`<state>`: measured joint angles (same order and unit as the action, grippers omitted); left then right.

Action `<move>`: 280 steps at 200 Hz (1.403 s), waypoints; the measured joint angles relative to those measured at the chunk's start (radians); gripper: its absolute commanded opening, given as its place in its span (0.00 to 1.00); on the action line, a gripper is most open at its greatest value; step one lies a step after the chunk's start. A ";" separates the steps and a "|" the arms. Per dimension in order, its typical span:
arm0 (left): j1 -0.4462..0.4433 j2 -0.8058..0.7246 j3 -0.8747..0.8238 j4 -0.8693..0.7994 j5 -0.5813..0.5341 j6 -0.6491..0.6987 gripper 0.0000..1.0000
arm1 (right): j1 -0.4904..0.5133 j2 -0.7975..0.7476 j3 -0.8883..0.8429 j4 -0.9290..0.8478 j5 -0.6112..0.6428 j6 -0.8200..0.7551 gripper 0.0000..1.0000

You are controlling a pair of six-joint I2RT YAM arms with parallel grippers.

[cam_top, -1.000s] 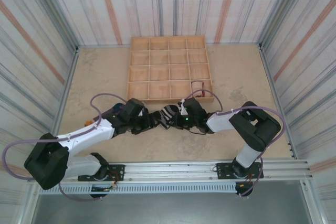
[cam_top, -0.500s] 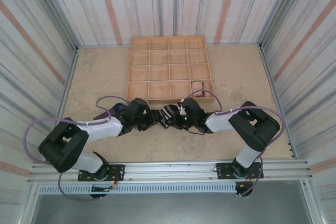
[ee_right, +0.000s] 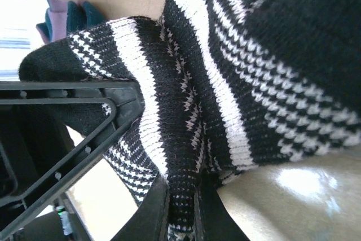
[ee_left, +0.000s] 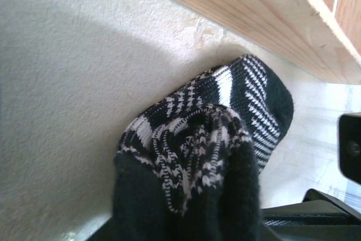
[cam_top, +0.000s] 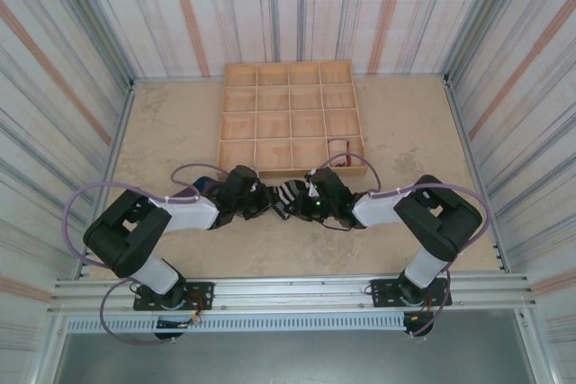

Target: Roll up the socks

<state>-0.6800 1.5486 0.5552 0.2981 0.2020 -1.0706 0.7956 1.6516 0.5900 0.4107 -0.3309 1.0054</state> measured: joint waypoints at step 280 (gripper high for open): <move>0.000 -0.068 0.112 -0.451 0.132 0.103 0.17 | 0.637 0.101 0.151 -0.190 1.104 -0.650 0.37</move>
<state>-0.6800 1.4811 0.6670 -0.1524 0.3340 -0.9676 1.4322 1.7523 0.7406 0.2207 0.7727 0.3557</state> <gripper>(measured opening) 0.212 0.456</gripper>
